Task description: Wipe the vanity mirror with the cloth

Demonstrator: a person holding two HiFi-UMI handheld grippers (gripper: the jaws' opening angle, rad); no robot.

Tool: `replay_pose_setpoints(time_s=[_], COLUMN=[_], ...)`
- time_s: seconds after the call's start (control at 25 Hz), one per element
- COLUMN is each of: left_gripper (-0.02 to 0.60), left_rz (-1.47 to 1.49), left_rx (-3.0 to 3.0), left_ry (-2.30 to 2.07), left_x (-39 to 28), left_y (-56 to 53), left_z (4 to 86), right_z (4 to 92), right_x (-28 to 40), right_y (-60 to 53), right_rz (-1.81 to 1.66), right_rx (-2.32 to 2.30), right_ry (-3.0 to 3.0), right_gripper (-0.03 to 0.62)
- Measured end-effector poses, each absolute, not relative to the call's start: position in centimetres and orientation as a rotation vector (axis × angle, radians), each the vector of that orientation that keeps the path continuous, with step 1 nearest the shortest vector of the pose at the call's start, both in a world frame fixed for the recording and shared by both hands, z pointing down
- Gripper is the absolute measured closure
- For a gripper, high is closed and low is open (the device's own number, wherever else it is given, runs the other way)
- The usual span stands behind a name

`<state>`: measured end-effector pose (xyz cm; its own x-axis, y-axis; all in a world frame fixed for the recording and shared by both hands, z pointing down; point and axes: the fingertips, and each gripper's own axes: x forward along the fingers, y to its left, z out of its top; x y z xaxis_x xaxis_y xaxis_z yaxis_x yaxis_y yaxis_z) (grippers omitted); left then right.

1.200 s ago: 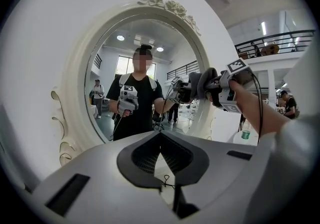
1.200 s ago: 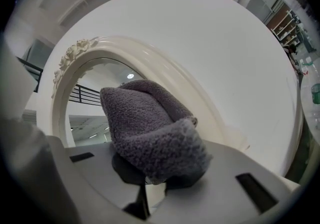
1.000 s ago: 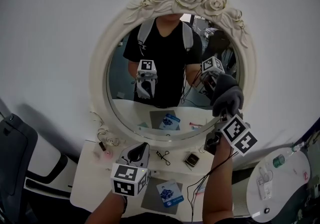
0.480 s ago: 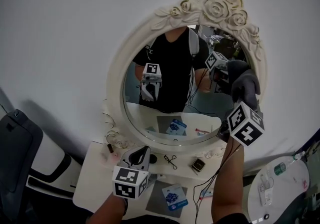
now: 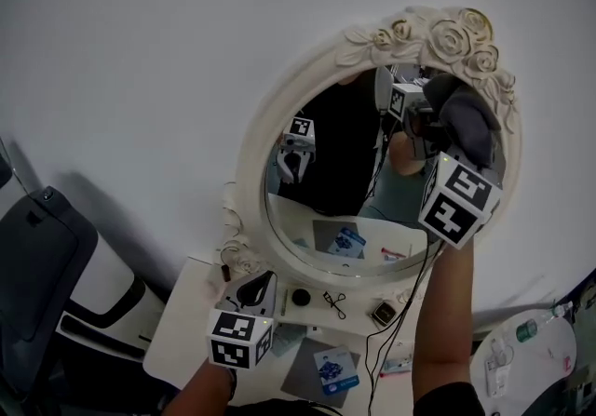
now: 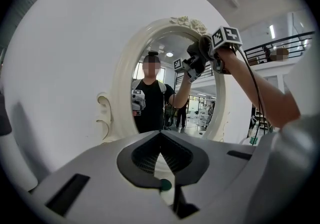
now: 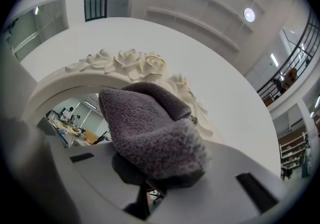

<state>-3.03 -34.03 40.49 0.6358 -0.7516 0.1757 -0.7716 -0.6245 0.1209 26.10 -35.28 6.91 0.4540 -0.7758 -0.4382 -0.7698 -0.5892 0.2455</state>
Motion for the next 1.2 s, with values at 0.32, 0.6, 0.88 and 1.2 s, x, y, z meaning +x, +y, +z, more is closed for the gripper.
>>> replay_pose_setpoints(time_s=[0.32, 0.6, 0.88, 1.2], left_gripper=[0.575, 0.575, 0.575, 0.575], left_rz=[0.130, 0.092, 0.081, 0.048], left_rx=[2.627, 2.596, 2.562, 2.507], left_ry=[-1.318, -1.361, -1.391, -1.454], left_x=[-6.2, -8.2, -9.6, -12.5], left_y=[-34.3, -34.4, -34.4, -34.8], left_z=[40.6, 40.3, 40.8, 40.5], right_z=[4.8, 7.3, 14.5, 20.2], right_x=[19.6, 12.4, 4.7, 1.0], right_y=[-37.7, -40.5, -43.4, -44.6], right_rz=[-0.967, -1.010, -0.997, -1.219], right_rx=[2.512, 2.296, 2.083, 1.836], right_ry=[-1.398, -1.472, -1.592, -1.505], right_gripper=[0.559, 0.559, 0.559, 0.559])
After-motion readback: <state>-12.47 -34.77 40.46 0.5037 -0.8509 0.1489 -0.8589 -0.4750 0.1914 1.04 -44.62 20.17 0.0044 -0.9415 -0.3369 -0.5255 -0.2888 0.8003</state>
